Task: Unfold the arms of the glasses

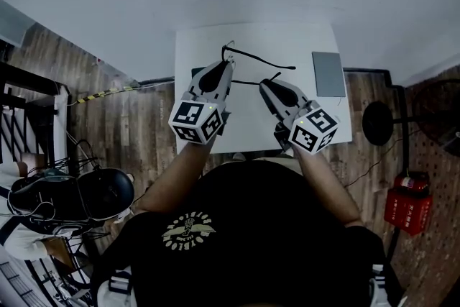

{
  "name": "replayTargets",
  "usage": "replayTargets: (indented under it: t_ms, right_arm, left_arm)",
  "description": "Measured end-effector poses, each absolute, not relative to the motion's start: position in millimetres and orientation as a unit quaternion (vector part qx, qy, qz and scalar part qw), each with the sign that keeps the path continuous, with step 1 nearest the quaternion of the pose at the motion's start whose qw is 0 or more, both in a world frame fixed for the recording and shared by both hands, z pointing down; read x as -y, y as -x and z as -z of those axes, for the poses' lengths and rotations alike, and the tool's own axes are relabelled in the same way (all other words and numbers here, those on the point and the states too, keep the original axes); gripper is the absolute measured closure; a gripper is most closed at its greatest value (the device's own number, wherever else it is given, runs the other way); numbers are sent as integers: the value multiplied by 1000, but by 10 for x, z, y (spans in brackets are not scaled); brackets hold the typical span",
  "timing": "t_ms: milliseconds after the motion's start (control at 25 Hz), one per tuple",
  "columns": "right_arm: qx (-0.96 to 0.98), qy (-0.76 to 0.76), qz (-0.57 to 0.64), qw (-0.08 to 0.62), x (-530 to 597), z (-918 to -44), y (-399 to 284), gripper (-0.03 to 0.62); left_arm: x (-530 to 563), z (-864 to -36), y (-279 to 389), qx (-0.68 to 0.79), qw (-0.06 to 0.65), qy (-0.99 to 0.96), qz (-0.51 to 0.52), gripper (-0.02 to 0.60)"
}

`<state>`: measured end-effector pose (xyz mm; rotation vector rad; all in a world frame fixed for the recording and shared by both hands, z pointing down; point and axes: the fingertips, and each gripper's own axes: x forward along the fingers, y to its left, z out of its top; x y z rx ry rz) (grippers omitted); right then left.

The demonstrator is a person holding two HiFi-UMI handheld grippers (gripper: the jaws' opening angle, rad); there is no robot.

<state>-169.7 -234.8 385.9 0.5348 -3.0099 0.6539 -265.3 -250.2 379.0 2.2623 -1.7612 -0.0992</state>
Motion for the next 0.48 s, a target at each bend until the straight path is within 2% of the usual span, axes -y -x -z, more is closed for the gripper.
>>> replayTargets:
  t_ms: [480]
  right_arm:
    - [962, -142, -232, 26, 2678, -4095, 1542, 565]
  left_arm:
    - [2852, -3839, 2658, 635, 150, -757, 46, 560]
